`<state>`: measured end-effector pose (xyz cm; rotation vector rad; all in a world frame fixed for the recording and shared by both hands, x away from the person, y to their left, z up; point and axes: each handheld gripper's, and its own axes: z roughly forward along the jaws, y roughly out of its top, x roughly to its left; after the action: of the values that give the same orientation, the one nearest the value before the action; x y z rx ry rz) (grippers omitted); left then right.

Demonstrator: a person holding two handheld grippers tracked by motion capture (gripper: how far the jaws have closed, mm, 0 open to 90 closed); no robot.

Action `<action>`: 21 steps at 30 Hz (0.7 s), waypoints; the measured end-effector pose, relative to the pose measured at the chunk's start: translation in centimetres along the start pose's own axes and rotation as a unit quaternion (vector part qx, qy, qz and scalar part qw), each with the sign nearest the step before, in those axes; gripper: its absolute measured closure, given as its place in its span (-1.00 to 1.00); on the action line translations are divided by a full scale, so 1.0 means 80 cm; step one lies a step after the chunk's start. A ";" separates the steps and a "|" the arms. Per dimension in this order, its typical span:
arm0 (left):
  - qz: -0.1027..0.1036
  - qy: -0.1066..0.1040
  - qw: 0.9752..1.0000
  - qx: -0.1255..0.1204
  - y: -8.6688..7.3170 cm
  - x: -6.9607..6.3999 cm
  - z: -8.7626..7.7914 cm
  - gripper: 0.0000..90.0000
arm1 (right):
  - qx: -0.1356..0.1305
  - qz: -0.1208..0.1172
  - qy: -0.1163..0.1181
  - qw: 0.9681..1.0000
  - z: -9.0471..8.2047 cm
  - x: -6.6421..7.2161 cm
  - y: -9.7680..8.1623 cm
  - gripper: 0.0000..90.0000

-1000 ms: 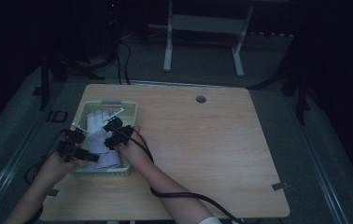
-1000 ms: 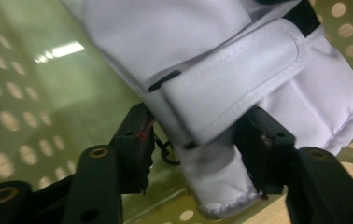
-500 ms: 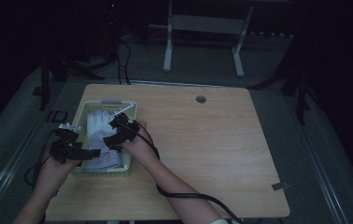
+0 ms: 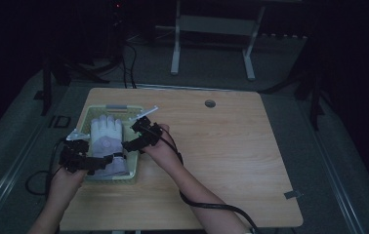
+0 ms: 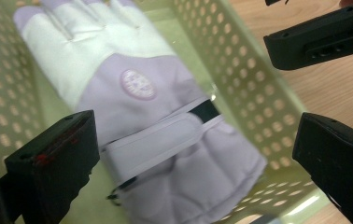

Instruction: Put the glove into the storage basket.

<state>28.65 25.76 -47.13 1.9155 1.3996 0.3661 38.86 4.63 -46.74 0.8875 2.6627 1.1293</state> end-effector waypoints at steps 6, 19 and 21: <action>0.014 -0.010 1.000 -0.016 0.005 -0.027 0.005 -0.98 | -0.005 -0.001 -0.008 1.000 -0.021 -0.018 -0.016 -0.66; 0.045 -0.056 0.997 -0.026 0.017 -0.083 0.025 -0.98 | -0.012 -0.002 -0.027 1.000 -0.057 -0.050 -0.060 -0.67; 0.053 -0.063 0.996 -0.024 0.017 -0.092 0.028 -0.98 | -0.013 -0.004 -0.027 1.000 -0.061 -0.053 -0.067 -0.67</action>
<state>28.28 17.97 -46.40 1.9422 1.2016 0.3216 38.28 -3.74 -47.41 0.8881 2.6003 1.1205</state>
